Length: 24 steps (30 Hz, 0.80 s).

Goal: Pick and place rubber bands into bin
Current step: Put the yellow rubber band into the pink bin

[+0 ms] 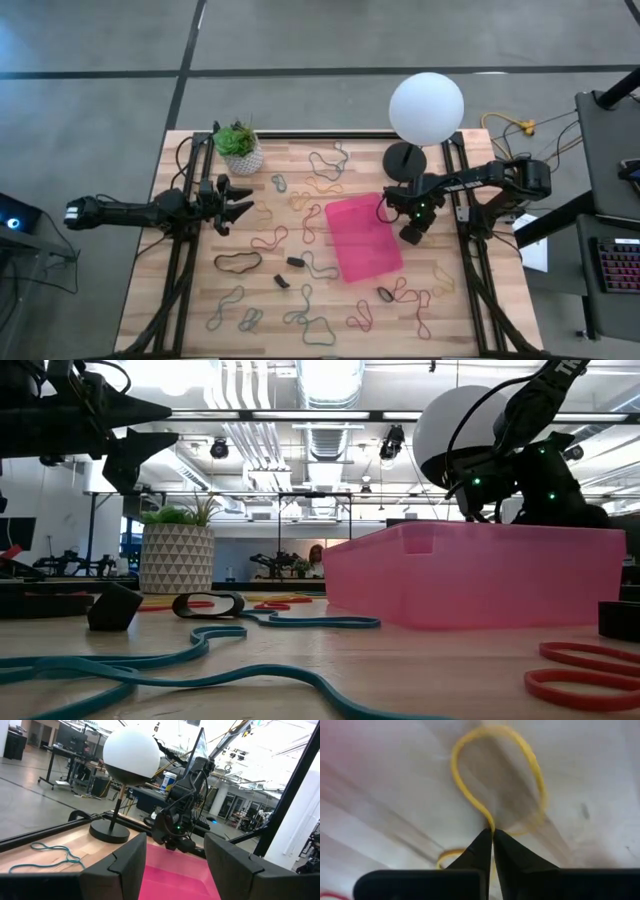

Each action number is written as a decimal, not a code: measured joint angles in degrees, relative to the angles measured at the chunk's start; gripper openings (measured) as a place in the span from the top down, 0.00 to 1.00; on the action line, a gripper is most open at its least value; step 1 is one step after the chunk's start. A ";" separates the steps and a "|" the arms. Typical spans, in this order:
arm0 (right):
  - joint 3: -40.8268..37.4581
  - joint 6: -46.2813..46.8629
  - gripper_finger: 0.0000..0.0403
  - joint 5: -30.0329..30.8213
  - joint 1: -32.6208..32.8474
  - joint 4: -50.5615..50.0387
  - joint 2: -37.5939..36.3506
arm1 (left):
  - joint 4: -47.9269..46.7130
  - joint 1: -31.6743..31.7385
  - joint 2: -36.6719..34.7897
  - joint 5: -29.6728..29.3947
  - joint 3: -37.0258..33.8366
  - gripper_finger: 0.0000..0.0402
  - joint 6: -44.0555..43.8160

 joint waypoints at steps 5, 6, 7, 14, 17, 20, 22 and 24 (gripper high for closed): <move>2.01 -0.84 0.98 -1.00 0.19 -0.25 0.23 | 0.00 -0.02 0.00 0.02 0.00 0.54 0.01; 2.12 -1.07 0.98 -1.01 0.22 -0.10 -0.02 | -0.01 -0.02 0.00 0.00 0.00 0.54 0.00; 2.26 -1.30 0.98 -1.06 0.22 0.31 -0.12 | -0.01 -0.02 0.00 0.01 0.00 0.54 0.02; 3.50 0.23 0.98 -0.51 0.98 3.10 -2.81 | -0.01 -0.07 0.08 0.02 0.00 0.54 0.02; 4.65 1.04 0.98 -0.45 2.12 2.87 -4.56 | -0.02 -0.07 0.02 0.01 0.00 0.54 -0.01; 6.05 2.92 0.98 0.07 3.25 2.61 -6.60 | -0.02 -0.07 0.00 0.01 0.00 0.54 0.02; 6.75 4.13 0.98 0.26 4.14 2.53 -7.95 | 0.02 -0.07 0.00 0.02 0.00 0.54 -0.01; 7.26 5.61 0.98 0.50 5.14 2.49 -9.07 | -0.04 -0.07 0.00 0.01 0.00 0.54 0.00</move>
